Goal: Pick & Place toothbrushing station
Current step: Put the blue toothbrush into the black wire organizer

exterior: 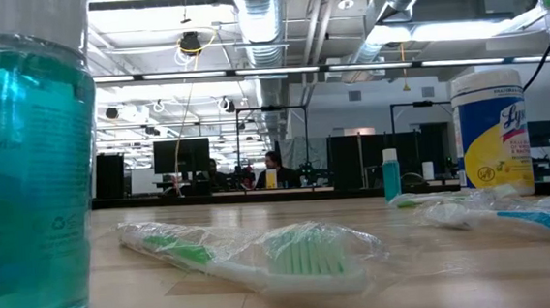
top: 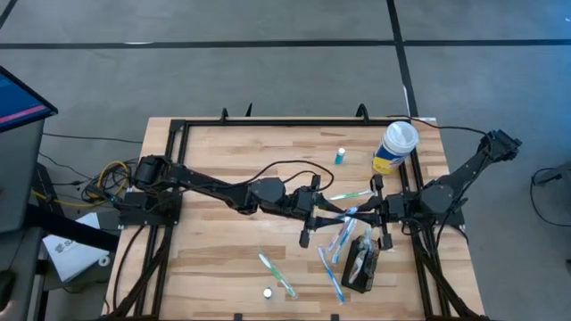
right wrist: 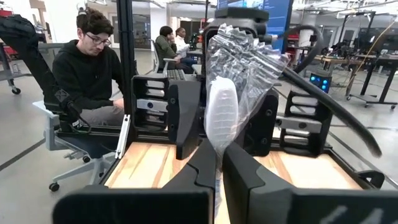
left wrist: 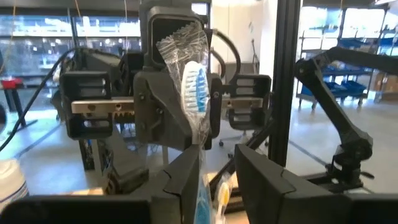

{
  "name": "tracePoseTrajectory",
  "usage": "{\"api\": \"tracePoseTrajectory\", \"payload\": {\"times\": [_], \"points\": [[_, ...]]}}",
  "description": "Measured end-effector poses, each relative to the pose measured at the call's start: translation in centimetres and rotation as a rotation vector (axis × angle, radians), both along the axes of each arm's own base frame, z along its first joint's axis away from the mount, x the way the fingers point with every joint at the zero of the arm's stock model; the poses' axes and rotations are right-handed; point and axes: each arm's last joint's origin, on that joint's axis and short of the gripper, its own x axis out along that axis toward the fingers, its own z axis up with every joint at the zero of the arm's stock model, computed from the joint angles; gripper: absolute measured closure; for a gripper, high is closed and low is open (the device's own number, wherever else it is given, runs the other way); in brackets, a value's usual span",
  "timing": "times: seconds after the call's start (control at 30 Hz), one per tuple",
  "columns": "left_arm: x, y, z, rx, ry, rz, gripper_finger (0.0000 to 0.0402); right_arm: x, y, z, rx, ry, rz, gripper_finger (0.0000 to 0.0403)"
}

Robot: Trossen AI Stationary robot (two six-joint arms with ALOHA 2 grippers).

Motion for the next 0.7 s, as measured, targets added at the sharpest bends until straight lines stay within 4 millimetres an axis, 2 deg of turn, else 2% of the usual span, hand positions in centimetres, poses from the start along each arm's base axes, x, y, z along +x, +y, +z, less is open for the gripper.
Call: {"api": "tracePoseTrajectory", "payload": {"times": [0.27,0.7], "points": [[-1.5,0.6,1.7,0.015,0.078,0.021,0.0272,-1.0,0.1,0.2,0.038,0.01,0.046,0.0403],[-1.6,0.4,1.2,0.046,0.136,0.009,0.0265,-2.6,1.8,0.1,0.109,0.041,0.158,0.0403]]}}
